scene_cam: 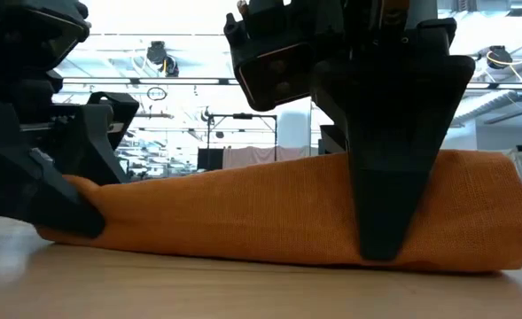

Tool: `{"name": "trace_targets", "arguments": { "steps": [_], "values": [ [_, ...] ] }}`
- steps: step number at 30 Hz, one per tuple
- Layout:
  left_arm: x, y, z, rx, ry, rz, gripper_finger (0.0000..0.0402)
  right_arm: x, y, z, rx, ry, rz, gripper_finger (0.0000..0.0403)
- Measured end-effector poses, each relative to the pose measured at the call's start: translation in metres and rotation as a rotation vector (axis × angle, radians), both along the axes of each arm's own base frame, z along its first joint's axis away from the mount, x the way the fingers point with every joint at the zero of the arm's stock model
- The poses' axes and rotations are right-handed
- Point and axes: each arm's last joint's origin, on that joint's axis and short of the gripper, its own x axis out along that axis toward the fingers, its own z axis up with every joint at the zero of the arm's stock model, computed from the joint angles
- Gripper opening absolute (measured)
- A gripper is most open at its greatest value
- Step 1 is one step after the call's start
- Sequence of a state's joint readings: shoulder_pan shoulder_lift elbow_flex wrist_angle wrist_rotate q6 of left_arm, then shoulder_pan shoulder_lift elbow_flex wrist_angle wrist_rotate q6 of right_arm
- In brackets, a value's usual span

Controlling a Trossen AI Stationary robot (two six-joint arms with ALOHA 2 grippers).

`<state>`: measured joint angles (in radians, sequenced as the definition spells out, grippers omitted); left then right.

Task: Roll towel into tight, uniform cylinder
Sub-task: Roll the brown towel

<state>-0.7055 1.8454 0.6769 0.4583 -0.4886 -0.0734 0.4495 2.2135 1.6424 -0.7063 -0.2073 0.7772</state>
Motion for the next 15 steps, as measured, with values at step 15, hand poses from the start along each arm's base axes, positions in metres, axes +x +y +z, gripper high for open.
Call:
{"name": "trace_targets", "arguments": {
  "steps": [15],
  "values": [
    [0.010, 0.017, -0.003, -0.188, 0.137, 0.041, 0.0035, -0.026, 0.034, 0.043, -0.294, -0.090, 0.009, 0.0164]
  ]
}}
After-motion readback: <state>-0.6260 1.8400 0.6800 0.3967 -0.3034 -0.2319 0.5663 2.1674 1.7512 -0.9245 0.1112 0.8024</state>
